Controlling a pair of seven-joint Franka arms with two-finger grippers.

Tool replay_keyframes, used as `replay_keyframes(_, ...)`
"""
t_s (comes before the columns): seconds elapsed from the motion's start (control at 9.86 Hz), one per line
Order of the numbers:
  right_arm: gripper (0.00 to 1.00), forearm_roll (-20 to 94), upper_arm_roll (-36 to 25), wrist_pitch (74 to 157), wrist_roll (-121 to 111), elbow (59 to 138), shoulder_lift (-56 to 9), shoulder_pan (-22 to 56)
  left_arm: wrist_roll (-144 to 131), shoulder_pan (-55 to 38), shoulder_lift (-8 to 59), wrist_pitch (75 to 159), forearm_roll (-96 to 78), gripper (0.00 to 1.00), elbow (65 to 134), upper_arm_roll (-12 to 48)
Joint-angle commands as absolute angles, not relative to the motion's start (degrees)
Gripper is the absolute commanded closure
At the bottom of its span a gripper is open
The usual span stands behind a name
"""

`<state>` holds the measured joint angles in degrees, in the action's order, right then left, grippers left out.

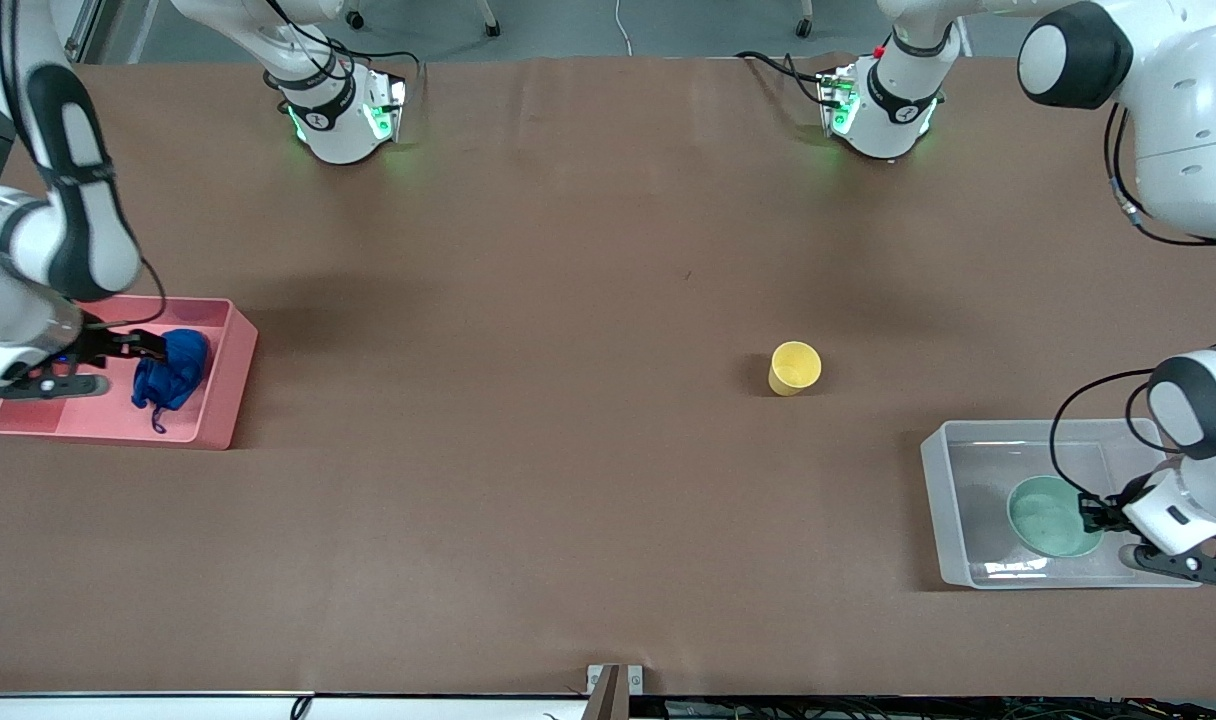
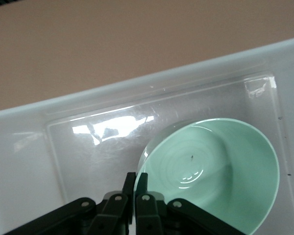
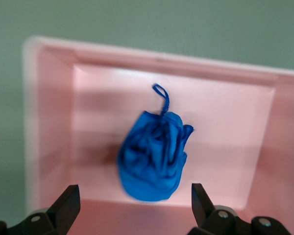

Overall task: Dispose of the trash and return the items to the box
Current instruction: 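Lower the green bowl into the clear box and open the left gripper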

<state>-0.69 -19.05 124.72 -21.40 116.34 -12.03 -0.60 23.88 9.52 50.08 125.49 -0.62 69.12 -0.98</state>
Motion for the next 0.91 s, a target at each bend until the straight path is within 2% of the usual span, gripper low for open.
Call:
replay_keyframes(0.0,0.00,-0.44,-11.73,115.88,-12.17,111.82,-6.00,-3.06,23.56,9.05,51.86,125.86,0.09,0.93,68.90,-1.32)
replay_keyframes(0.1,0.00,-0.44,-8.82,111.40,-3.69,108.75,-3.63,-3.16,23.47,9.05,51.51,125.95,-0.17,0.89,69.95,-1.14)
replay_keyframes(0.2,0.00,-0.44,-6.79,106.05,1.79,105.50,-1.78,-3.16,23.47,9.05,51.33,125.86,-0.78,0.81,70.48,-0.97)
replay_keyframes(0.3,0.00,-0.44,-5.03,101.12,4.02,101.99,-0.37,-3.16,23.21,8.97,50.89,125.86,-1.05,0.61,71.18,-0.88)
replay_keyframes(0.41,0.00,-0.44,-4.49,95.94,4.30,97.86,-0.09,-3.25,22.77,8.88,49.67,125.25,-0.88,0.35,71.19,-0.10)
replay_keyframes(0.51,0.00,-0.35,-4.40,90.67,4.22,92.60,-0.35,-3.25,22.33,8.88,47.22,124.29,-0.79,0.25,71.71,0.09)
replay_keyframes(0.71,0.00,-0.35,-2.21,85.70,3.70,83.62,-0.61,-5.69,21.45,7.74,40.99,117.46,-0.44,0.22,71.98,0.26)
replay_keyframes(0.81,0.00,-0.44,-1.41,85.52,3.43,83.50,-0.62,-5.80,20.31,6.17,37.82,113.33,-0.18,0.20,72.07,0.18)
